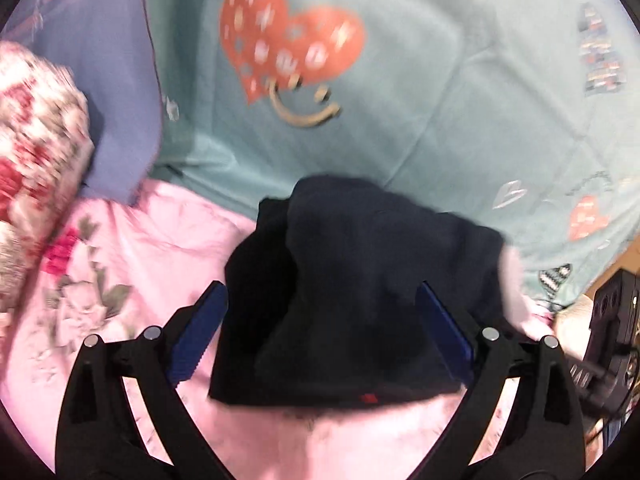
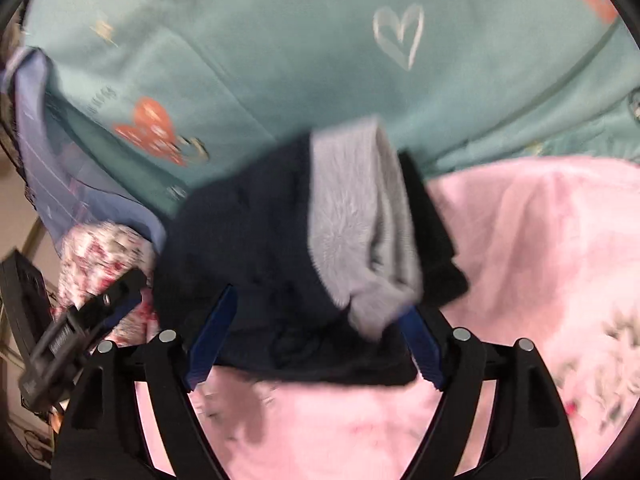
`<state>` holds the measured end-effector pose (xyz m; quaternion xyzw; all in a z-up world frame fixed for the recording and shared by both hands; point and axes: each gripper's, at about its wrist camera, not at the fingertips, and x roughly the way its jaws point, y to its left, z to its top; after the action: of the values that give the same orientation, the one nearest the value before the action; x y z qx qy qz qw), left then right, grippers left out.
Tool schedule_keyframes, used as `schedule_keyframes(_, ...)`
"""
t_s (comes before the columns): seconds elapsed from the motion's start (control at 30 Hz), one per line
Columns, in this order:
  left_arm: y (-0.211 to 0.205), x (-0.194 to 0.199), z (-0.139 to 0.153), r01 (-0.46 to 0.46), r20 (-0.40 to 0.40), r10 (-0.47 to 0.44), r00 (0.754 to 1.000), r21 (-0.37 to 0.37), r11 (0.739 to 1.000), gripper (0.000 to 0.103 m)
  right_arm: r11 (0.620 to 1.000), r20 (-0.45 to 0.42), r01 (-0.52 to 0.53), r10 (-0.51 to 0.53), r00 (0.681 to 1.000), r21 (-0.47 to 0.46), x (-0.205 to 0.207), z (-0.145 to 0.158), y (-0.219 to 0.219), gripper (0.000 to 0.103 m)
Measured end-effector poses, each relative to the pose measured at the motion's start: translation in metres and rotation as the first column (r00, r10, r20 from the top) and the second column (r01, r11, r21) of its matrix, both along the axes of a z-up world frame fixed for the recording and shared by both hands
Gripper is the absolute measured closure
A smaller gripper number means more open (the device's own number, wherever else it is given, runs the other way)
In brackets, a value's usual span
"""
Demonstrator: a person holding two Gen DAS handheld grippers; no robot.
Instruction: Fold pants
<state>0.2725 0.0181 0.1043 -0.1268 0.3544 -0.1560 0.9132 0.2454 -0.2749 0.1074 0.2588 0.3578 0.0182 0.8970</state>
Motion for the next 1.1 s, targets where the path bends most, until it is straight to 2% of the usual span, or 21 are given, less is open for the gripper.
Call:
schedule_keyframes(0.1,0.002,-0.048,0.029,0.003,0.06,-0.007,0.998,0.07,0.998,0.005,0.999,0.054,0.015,-0.012,0.998,-0.046,-0.054,0.037,-0.004,0.022)
schedule_keyframes(0.2,0.003,-0.11,0.048,0.024,0.125,-0.041,0.991,0.131,0.991,0.003,0.994,0.12,0.001,0.012,0.993,-0.106,-0.108,0.068,0.005,0.011)
schedule_keyframes(0.27,0.005,-0.155,0.053,0.032,0.182,-0.061,0.981,0.16,0.987,0.002,0.988,0.207,-0.015,0.047,0.977,-0.156,-0.171,0.084,0.013,0.009)
schedule_keyframes(0.33,0.007,-0.199,0.05,0.014,0.239,-0.062,0.969,0.199,0.98,0.002,0.981,0.265,-0.021,0.072,0.962,-0.193,-0.223,0.083,0.016,0.008)
schedule_keyframes(0.37,0.007,-0.225,0.044,0.013,0.27,-0.074,0.96,0.222,0.975,0.002,0.977,0.282,-0.028,0.089,0.955,-0.213,-0.247,0.077,0.02,0.002)
schedule_keyframes(0.47,0.002,-0.28,0.023,-0.013,0.314,-0.079,0.946,0.282,0.959,0.002,0.954,0.324,-0.009,0.11,0.94,-0.299,-0.305,0.043,0.039,0.001)
schedule_keyframes(0.57,-0.008,-0.307,0.001,-0.02,0.316,-0.078,0.945,0.296,0.955,0.002,0.932,0.3,0.041,0.074,0.951,-0.359,-0.328,-0.005,0.06,0.001)
schedule_keyframes(0.6,-0.013,-0.311,-0.006,-0.023,0.305,-0.073,0.95,0.3,0.954,0.002,0.934,0.287,0.059,0.047,0.957,-0.352,-0.334,-0.023,0.062,0.001)
schedule_keyframes(0.7,-0.027,-0.314,-0.024,-0.011,0.264,-0.074,0.962,0.305,0.952,0.002,0.948,0.283,0.101,-0.013,0.959,-0.301,-0.342,-0.055,0.058,0.001)
schedule_keyframes(0.8,-0.038,-0.312,-0.04,-0.006,0.243,-0.078,0.967,0.326,0.945,0.002,0.949,0.237,0.101,-0.028,0.971,-0.299,-0.34,-0.069,0.055,0.001)
schedule_keyframes(0.9,-0.045,-0.311,-0.052,-0.009,0.241,-0.085,0.967,0.364,0.931,0.002,0.922,0.243,0.134,-0.045,0.969,-0.363,-0.341,-0.076,0.058,0.001)
schedule_keyframes(1.1,-0.044,-0.303,-0.071,0.005,0.207,-0.09,0.974,0.381,0.925,0.002,0.885,0.189,0.146,-0.067,0.98,-0.441,-0.336,-0.091,0.067,0.001)
